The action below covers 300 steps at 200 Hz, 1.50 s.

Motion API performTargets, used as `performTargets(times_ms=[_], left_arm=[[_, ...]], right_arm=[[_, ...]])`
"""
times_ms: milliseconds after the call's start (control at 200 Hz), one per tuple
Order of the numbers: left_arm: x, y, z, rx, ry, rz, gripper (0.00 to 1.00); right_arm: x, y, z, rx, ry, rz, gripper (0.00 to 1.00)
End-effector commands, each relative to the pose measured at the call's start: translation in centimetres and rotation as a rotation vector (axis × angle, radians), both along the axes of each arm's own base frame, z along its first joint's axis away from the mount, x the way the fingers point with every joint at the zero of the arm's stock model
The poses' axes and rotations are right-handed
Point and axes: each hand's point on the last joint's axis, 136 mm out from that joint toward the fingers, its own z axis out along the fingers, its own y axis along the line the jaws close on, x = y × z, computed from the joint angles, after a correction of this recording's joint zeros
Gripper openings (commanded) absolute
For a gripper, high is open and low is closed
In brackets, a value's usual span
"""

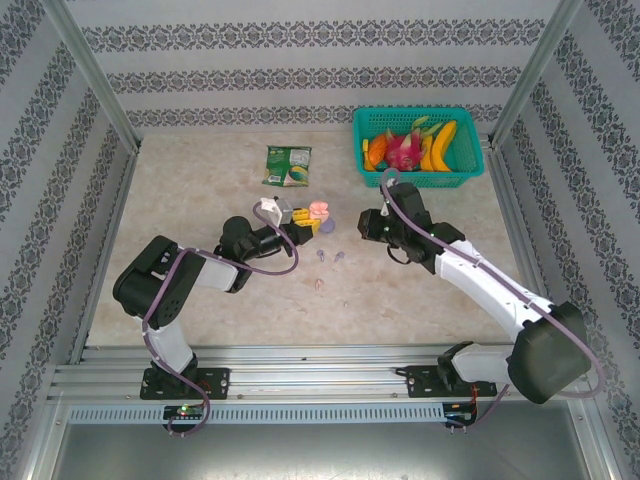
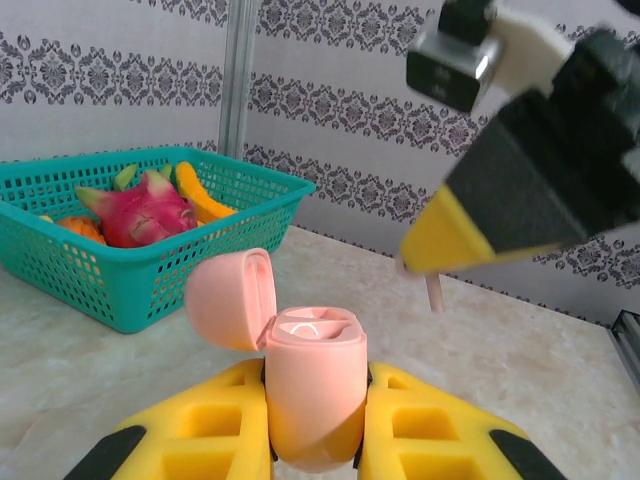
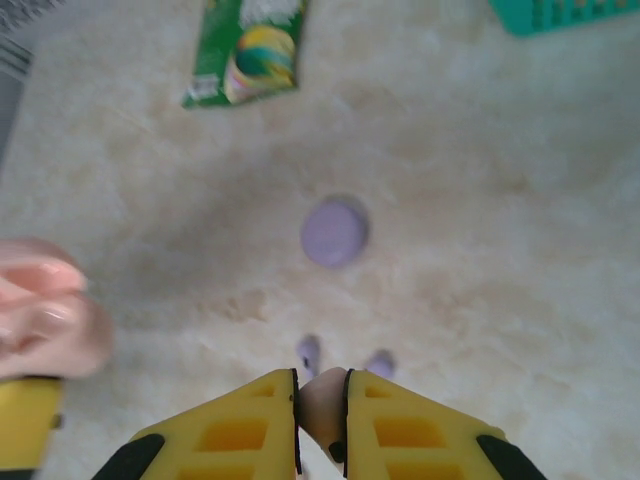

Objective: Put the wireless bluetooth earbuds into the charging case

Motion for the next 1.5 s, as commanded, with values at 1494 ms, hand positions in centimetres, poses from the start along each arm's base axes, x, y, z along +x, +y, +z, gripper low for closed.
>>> performTargets(times_ms=[1494], left_arm=[[0.8,-3.2,9.5,0.099,-0.404,0.068,0.0]], right_arm=[[3.2,6.3,11.0,0.287,-0.311,0.059,0.16]])
